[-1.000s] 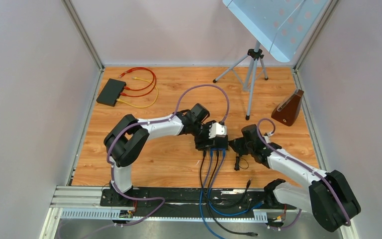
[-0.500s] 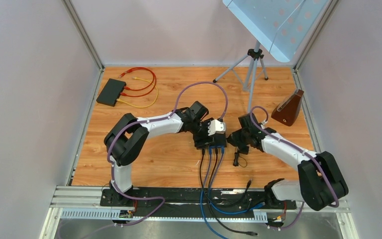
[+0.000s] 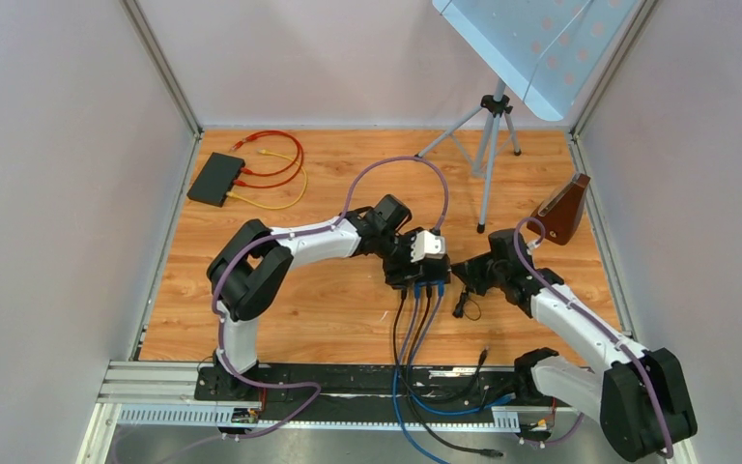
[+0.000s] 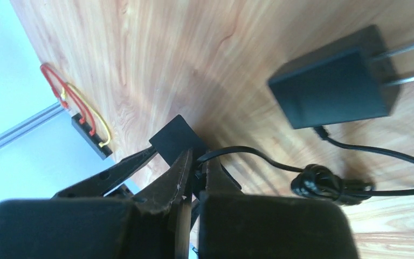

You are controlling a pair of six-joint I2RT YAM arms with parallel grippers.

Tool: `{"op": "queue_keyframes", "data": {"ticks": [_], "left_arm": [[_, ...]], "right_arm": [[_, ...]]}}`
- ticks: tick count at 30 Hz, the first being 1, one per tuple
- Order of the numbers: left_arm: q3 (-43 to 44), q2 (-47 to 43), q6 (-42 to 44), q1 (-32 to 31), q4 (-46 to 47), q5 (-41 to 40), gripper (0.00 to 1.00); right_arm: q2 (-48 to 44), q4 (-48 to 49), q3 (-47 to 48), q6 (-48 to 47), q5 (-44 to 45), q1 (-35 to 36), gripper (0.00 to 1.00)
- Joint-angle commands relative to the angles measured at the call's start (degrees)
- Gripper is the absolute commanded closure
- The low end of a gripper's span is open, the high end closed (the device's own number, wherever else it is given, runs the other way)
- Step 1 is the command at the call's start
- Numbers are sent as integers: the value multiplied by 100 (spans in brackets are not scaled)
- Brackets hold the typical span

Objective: Pull the plug from the switch port
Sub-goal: Pull the connector from the switch port, then place the connector at the center of the board.

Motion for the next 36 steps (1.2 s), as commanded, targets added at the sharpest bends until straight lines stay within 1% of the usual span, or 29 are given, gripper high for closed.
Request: {"op": "queue_keyframes", "data": {"ticks": [1,3,4,5,6,9,10,11,12,14,18,21,23,24,25,26,28,30,31,33,36], "left_arm": [[-263,401,-7,27,-1111,-236,59],[-308,371,-46,26,-1065,-236,60],[-332,348,-58,26,-1040,-238,60],[-337,332,-66,26,-1038,-229,60],[-341,336,-68,26,-1043,-226,60],[-323,362,-50,26,-1072,-228,58],[-300,373,-49,26,-1078,-243,50],[-291,377,-59,26,-1078,-254,39],[-275,368,-86,26,-1068,-247,12],[-272,300,-177,31,-994,-187,2],[-425,-97,-623,31,-386,35,0],[-623,-524,-1007,50,348,192,0],[-725,-752,-1257,68,694,199,0],[-753,-825,-1401,82,798,199,0],[-819,-975,-1460,115,964,199,0],[-853,-1055,-1599,128,1129,234,0],[-972,-1337,-1864,194,1426,383,0],[-1051,-1482,-2101,268,1619,599,0],[-1064,-1520,-2188,296,1639,623,0],[-1079,-1647,-2261,318,1655,546,0],[-1256,-1981,-2422,435,1885,333,0]], "right_arm": [[113,442,-69,29,-633,-352,100],[57,110,-63,259,-104,-146,100],[-2,71,-123,335,238,-93,100],[-34,147,-193,374,373,-105,100],[-45,369,-268,271,377,-165,100],[103,735,-142,-261,-240,-301,100],[191,676,-41,-357,-387,-294,100],[271,591,35,-345,-424,-256,100],[344,560,55,-308,-384,-211,100],[438,626,35,-372,-380,-187,98],[741,558,81,-848,-378,-187,97],[980,357,161,-1239,-306,-188,99],[1095,418,225,-1692,-235,-214,99],[1133,367,295,-1917,-222,-260,97],[1139,367,368,-2194,-276,-300,61],[1140,338,456,-2439,-317,-321,52],[1111,274,632,-2722,-575,-404,44],[1090,156,822,-2935,-795,-433,27],[1094,138,906,-3078,-956,-426,22],[1060,-175,1079,-3190,-1085,-420,21],[790,-239,1003,-3450,-1379,-416,22]]}}
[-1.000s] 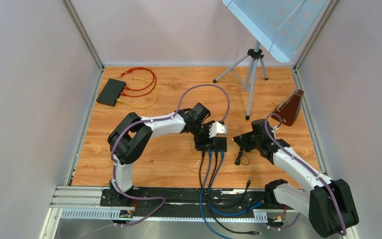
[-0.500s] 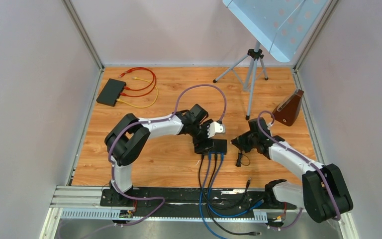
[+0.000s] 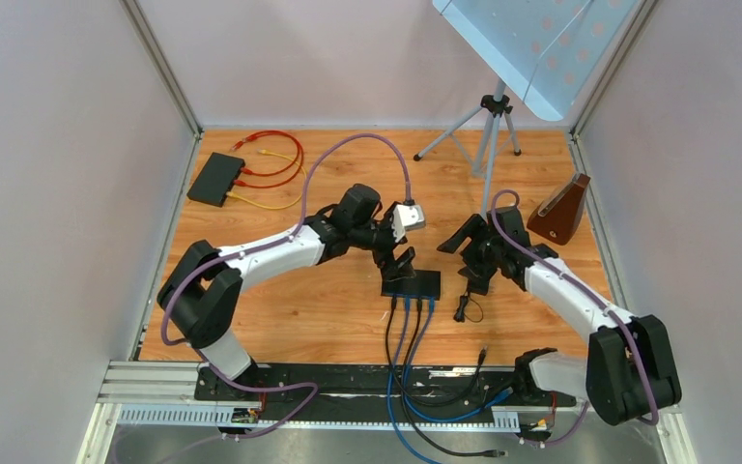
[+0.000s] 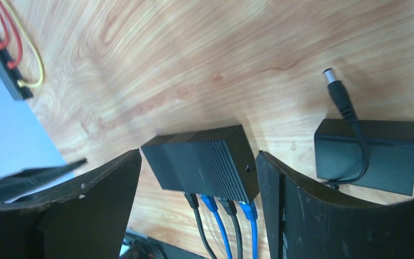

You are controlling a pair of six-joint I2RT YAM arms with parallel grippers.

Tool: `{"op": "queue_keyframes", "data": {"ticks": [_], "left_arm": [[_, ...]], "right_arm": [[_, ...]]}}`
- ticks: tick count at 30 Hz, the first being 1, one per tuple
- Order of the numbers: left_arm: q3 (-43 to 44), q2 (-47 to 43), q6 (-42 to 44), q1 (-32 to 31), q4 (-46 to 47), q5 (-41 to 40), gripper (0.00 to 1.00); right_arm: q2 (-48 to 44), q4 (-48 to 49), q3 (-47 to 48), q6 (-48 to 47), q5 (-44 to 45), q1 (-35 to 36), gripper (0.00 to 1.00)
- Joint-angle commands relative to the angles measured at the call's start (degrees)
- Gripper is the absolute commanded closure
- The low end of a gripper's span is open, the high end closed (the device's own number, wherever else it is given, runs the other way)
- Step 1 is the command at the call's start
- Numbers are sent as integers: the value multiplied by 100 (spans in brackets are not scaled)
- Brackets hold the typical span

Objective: Pull the plug from the switch port
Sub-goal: Place the connector at the center of the board, then move the connector to the center of the board.

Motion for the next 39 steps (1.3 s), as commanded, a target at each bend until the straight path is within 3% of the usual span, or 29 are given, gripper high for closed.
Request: {"op": "queue_keyframes", "data": {"ticks": [1,4,10,14,21,26,39], "left_arm": [[-328,-556,-599,169,654,-29,0],[-805,-1083,-974,393,1294,-340,0],[-1412,-1859,-1343,684,1902,-924,0],[-1554,-1992,-1335,695,2014,-1132,0],[-1461,-1887,-1345,697,1871,-1049,0],[-1441,-1864,-1343,698,1796,-1068,0],[-1417,-1843,-1285,698,1586,-1169,0]], "right_arm": [[-435,-244,57,-775,-708,-5,23],[-688,-348,-194,-890,-1255,37,27],[-1671,-1383,-813,-241,13,108,39],[-2134,-1439,-997,-49,670,92,43],[-1588,-1460,-454,-414,1448,-54,52],[-934,-1401,-15,-857,1535,-155,62],[-832,-1279,-93,-1060,1682,-234,67]]}}
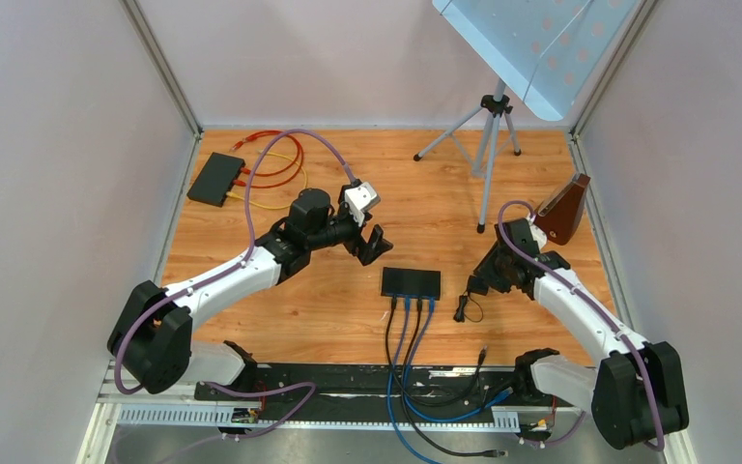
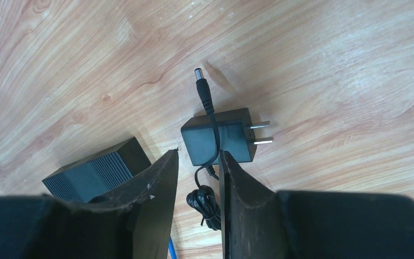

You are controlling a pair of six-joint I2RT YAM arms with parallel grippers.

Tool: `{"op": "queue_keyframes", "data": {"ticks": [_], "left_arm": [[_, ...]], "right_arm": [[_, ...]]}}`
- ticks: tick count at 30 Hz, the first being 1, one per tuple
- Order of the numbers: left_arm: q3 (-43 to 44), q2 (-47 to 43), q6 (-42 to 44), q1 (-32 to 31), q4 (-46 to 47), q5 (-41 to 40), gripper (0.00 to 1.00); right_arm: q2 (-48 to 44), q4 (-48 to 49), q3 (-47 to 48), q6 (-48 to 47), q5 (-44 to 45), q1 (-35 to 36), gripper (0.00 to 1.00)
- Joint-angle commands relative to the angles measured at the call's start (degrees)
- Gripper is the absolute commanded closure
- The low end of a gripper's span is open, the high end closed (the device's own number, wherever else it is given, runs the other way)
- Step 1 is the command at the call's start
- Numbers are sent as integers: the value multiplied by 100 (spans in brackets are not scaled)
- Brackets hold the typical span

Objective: Pull the plug from the switch port
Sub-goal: Move the connector to the center of the board.

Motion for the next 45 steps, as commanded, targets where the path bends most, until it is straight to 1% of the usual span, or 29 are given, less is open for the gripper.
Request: {"op": "queue_keyframes", "data": {"ticks": [1,4,9,15,20,25,26,31,35,38,39,42,45], "left_arm": [[104,25,-21,-1,52,-69,0],[135,50,-18,-1,39,-183,0],[169,72,25,-1,-9,-260,0],[112,39,-1,-6,0,-326,0],[71,43,1,-3,5,-339,0],[97,128,-1,-8,8,-315,0],[100,150,-5,-7,4,-309,0],[112,186,-24,-1,7,-287,0],[104,187,-29,-1,-6,-287,0],[90,178,-17,-3,-31,-301,0],[87,178,-7,-2,-42,-307,0],[92,163,0,-3,-54,-335,0],[66,98,-4,-1,-16,-478,0]], "right_arm": [[-63,188,18,-173,192,-65,68],[105,306,3,-270,-13,-106,70],[270,786,-184,-382,-160,-140,75],[507,877,-154,-548,-68,-149,80],[533,949,-188,-665,-264,-153,83],[645,1014,-118,-844,-533,-142,95],[658,1013,-83,-885,-738,-146,96],[704,1197,54,-1018,-1074,-142,100],[955,1356,128,-1096,-1324,-146,100],[1185,1387,188,-1136,-1194,-125,100],[1247,1393,213,-1183,-1141,-126,98],[1220,1189,374,-1359,-972,-68,86],[724,993,429,-1480,-850,63,70]]}}
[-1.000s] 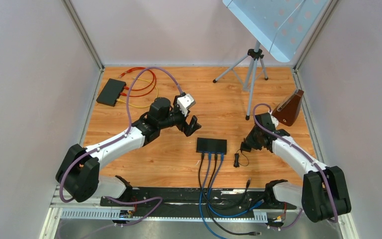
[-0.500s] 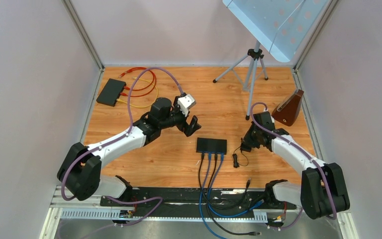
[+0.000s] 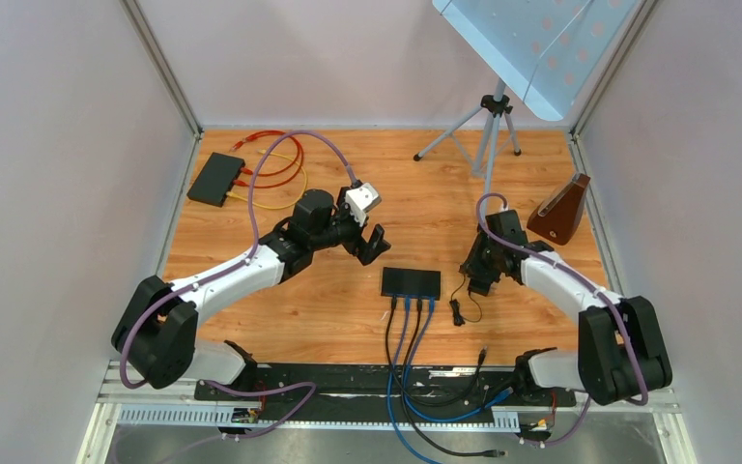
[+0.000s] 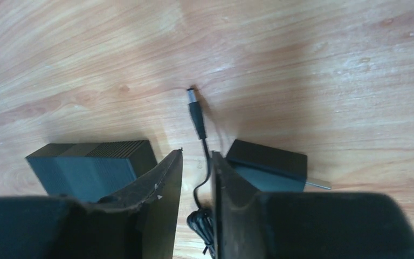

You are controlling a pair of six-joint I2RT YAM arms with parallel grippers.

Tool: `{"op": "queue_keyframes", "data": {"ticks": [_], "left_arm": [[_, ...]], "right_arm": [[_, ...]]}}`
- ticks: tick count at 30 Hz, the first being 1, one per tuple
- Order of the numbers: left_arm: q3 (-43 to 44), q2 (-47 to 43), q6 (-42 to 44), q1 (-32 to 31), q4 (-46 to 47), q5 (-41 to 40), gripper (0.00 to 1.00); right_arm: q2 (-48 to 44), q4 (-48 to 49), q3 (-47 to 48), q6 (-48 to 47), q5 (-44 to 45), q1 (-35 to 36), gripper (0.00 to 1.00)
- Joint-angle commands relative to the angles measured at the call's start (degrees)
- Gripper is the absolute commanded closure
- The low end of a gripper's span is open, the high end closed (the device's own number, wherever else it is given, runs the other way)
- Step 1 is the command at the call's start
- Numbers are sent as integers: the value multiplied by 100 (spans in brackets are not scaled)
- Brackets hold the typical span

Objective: Pull the plug from the switch port
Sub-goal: Move the connector to the center of the board.

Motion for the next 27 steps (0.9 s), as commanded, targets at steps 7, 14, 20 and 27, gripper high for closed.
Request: {"op": "queue_keyframes", "data": {"ticks": [7,14,20,27], "left_arm": [[-190,-422,-170,-1,358,-1157,0],[-457,-879,-592,5,604,-2448,0],[-568,-1168,-1161,43,385,-3518,0],[-745,-1496,-1658,102,263,-4117,0]], "right_arm": [[-1602,-18,-282,-149,-793,187,61],[-1763,287,-1025,373,-1891,264,83],[-1450,291,-1063,-42,-2502,266,86],[-488,-309,-768,429,-639,261,83]]}}
